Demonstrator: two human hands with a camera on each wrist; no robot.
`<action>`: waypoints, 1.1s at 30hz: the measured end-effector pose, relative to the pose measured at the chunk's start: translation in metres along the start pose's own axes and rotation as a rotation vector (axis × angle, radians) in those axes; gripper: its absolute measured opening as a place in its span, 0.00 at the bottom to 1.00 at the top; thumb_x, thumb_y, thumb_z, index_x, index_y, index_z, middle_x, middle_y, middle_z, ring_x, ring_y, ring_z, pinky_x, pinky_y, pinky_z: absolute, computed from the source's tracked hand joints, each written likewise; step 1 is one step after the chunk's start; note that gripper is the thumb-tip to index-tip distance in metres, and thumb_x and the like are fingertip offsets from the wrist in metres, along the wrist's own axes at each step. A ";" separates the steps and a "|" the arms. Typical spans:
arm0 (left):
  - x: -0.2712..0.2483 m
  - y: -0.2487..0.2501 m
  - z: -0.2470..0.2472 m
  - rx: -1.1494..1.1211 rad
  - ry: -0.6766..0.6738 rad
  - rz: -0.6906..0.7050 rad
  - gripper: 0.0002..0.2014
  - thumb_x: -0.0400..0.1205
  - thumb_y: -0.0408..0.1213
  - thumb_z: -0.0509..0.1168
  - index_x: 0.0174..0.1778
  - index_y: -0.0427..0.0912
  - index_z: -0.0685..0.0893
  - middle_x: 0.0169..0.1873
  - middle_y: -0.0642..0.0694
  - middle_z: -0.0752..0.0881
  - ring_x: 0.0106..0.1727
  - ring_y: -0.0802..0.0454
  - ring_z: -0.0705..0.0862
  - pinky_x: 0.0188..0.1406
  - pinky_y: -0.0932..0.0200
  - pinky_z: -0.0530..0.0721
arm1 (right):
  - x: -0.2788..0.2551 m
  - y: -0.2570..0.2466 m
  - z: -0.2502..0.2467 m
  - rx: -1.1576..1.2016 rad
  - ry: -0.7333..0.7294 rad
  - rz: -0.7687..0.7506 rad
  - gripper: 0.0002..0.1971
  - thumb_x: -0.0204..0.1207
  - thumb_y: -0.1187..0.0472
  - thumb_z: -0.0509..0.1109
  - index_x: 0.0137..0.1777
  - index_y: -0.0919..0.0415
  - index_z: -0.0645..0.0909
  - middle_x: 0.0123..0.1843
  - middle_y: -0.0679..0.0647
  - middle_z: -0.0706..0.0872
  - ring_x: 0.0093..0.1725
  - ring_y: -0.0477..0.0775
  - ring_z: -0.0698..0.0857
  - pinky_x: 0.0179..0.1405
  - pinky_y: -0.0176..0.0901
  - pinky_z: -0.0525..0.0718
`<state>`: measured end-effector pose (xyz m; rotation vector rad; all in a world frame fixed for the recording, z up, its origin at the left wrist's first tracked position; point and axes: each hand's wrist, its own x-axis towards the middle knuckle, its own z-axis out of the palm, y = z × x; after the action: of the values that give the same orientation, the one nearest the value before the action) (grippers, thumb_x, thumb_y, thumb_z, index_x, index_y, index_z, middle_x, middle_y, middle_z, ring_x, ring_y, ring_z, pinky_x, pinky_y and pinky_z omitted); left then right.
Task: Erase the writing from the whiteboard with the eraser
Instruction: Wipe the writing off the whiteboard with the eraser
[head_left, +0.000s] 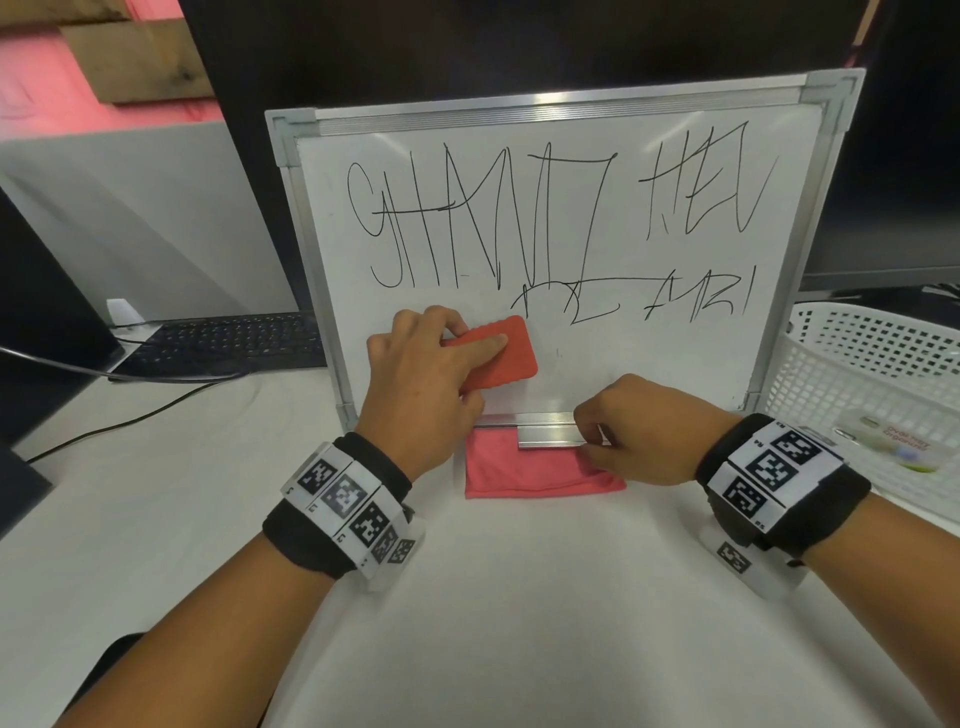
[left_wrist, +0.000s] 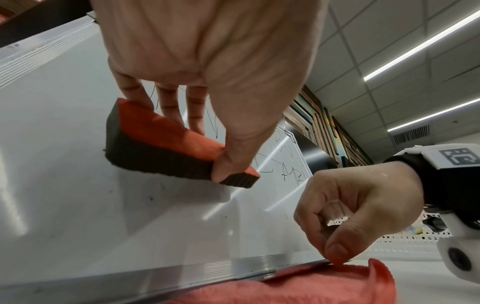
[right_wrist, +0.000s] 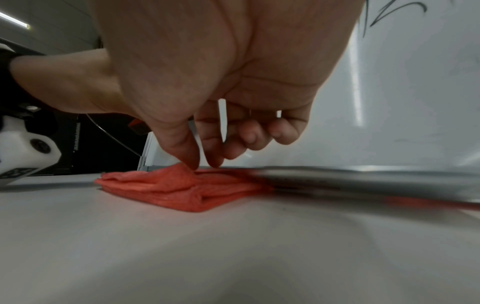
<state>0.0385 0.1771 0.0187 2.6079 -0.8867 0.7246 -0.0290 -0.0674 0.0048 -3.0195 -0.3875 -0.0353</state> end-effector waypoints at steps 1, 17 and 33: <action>0.000 0.001 0.001 0.000 0.011 0.006 0.27 0.74 0.40 0.75 0.71 0.59 0.85 0.63 0.47 0.79 0.63 0.40 0.75 0.58 0.42 0.68 | 0.000 0.002 -0.001 0.001 0.006 -0.001 0.10 0.76 0.49 0.68 0.36 0.50 0.76 0.32 0.45 0.80 0.34 0.35 0.73 0.38 0.52 0.87; 0.003 -0.002 0.002 -0.012 0.082 -0.010 0.28 0.74 0.40 0.77 0.71 0.58 0.85 0.62 0.47 0.79 0.62 0.41 0.75 0.57 0.41 0.71 | 0.000 0.004 -0.001 0.037 0.024 0.005 0.08 0.76 0.49 0.68 0.39 0.51 0.79 0.34 0.48 0.82 0.35 0.36 0.73 0.40 0.55 0.88; 0.008 0.006 0.007 -0.025 0.002 0.080 0.27 0.75 0.40 0.76 0.71 0.60 0.85 0.63 0.47 0.79 0.63 0.41 0.76 0.60 0.40 0.70 | 0.001 0.000 -0.001 0.048 -0.030 -0.003 0.09 0.76 0.49 0.68 0.39 0.51 0.79 0.34 0.48 0.81 0.36 0.53 0.83 0.37 0.54 0.88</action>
<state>0.0420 0.1658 0.0180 2.5623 -0.9974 0.7321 -0.0279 -0.0676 0.0057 -2.9757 -0.3891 0.0182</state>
